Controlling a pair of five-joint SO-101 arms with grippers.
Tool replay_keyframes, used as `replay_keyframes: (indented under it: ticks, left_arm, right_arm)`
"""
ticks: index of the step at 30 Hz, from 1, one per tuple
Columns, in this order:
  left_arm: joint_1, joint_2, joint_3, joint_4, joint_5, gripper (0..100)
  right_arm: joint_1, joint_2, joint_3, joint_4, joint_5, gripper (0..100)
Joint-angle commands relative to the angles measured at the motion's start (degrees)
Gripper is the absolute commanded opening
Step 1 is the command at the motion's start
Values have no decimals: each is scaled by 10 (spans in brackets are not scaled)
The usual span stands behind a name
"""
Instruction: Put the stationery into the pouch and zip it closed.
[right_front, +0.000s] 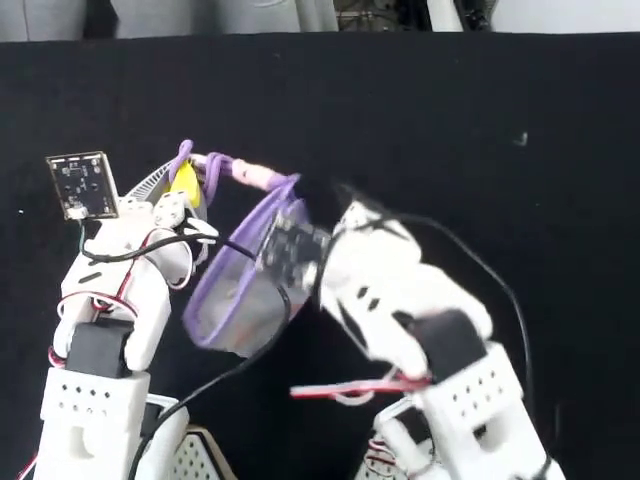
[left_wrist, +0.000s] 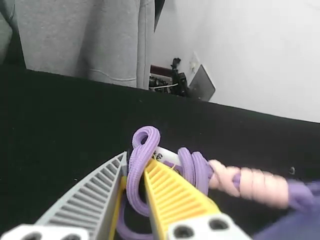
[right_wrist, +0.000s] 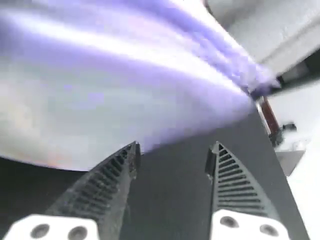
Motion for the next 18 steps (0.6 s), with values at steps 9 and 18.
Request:
replay_keyframes:
  ticks: [9,18]
  left_arm:
    - [-3,-11,-6,-11,-5,29]
    - [0,-6,-127,-11,-2,29]
  right_arm:
    - [102,-27,-6,-24,62,236]
    - [160,-26,56,-59,77,236]
